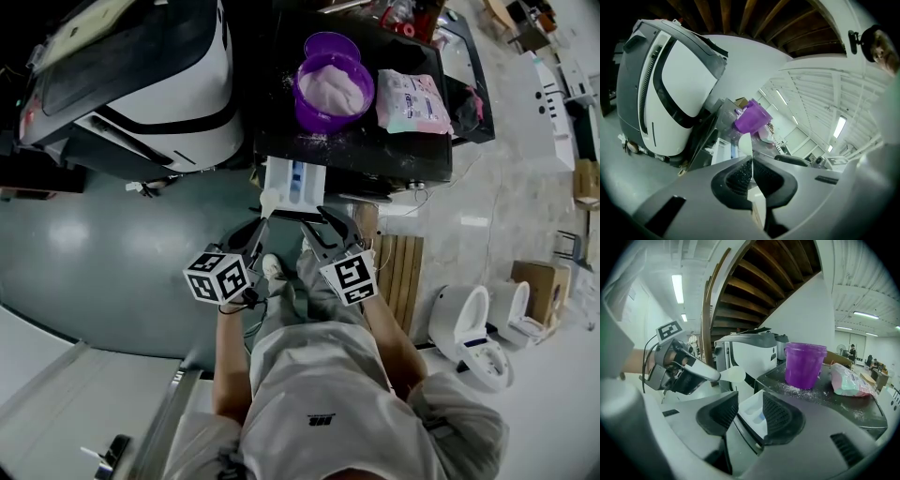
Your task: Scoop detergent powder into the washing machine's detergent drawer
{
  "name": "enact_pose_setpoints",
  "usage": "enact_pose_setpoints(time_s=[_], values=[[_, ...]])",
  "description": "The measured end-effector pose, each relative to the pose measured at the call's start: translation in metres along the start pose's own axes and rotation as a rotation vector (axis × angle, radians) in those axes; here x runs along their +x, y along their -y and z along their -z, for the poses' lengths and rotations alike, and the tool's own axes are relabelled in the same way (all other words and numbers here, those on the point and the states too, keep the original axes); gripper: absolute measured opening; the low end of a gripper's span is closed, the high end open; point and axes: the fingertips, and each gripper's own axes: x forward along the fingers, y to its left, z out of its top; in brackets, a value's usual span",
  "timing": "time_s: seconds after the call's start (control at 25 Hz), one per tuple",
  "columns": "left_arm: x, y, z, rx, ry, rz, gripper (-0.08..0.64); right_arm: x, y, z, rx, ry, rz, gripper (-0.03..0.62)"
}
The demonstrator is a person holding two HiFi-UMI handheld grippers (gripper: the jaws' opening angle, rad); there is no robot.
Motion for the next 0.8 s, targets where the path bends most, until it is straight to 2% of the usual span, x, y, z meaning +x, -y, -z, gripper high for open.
enact_pose_setpoints(time_s=[0.8], values=[[0.048,-0.04,0.016,0.023,-0.075,-0.058,0.017,0.046,0.015,0.035,0.059,-0.061,-0.02,0.164]])
